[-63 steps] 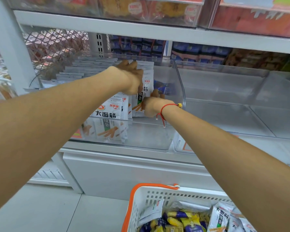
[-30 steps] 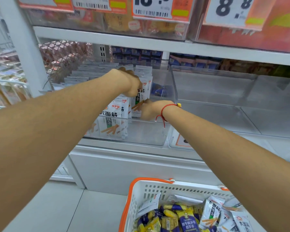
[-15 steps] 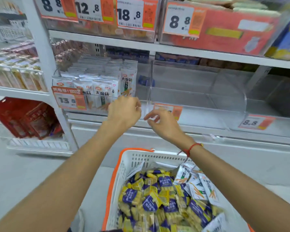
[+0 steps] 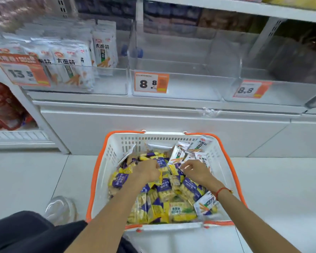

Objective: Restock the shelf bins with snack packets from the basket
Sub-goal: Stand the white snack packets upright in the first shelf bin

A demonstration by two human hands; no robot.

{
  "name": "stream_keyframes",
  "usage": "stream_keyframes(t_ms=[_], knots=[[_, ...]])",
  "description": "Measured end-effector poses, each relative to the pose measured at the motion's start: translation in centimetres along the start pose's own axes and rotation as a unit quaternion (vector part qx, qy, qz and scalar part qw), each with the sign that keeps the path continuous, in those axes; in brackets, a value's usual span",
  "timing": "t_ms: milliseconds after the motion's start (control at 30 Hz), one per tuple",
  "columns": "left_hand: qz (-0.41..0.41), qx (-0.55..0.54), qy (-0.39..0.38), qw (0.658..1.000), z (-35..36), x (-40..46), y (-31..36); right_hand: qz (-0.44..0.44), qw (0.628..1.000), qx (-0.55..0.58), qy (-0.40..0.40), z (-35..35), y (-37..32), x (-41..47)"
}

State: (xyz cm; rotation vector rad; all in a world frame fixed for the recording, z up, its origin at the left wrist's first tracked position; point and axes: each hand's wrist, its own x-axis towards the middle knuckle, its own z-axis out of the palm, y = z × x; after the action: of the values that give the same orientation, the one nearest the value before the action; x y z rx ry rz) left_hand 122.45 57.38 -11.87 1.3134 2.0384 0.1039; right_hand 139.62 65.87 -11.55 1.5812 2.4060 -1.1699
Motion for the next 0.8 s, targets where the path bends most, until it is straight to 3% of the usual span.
stream_keyframes(t_ms=[133,200,267,333,433,500,567,667,733,800], knots=[[-0.018,0.017,0.184,0.983,2.7,2.4,-1.7,0.08,0.996,-0.048,-0.017,1.3,6.3,-0.4],[-0.057,0.015,0.239,0.969,2.1,3.4,-3.0,0.105,0.99,-0.089,0.011,2.1,7.9,-0.1],[-0.096,0.001,0.222,0.97,1.5,4.6,-4.3,0.096,0.988,-0.108,0.049,2.8,7.4,0.6],[-0.105,-0.002,0.144,0.984,1.1,6.1,-5.7,0.062,0.991,-0.106,0.06,3.9,6.0,1.9],[-0.084,0.003,0.016,0.996,1.2,8.2,-7.7,0.033,0.99,-0.134,-0.034,6.3,3.4,4.3],[-0.071,0.0,0.009,0.997,1.6,8.9,-8.6,0.045,0.976,-0.202,-0.063,7.4,2.2,5.7],[-0.059,-0.007,0.068,0.996,2.2,9.1,-9.2,0.036,0.958,-0.283,0.011,7.4,1.0,7.3],[-0.081,-0.032,0.244,0.966,2.6,8.5,-9.4,-0.044,0.942,-0.305,0.131,6.8,-0.9,9.9],[-0.093,-0.084,0.321,0.939,2.8,8.0,-9.5,-0.079,0.955,-0.265,0.108,7.6,-1.8,11.4],[-0.099,-0.167,0.351,0.916,2.7,7.6,-9.5,-0.064,0.969,-0.23,0.067,9.0,-2.3,12.4]])
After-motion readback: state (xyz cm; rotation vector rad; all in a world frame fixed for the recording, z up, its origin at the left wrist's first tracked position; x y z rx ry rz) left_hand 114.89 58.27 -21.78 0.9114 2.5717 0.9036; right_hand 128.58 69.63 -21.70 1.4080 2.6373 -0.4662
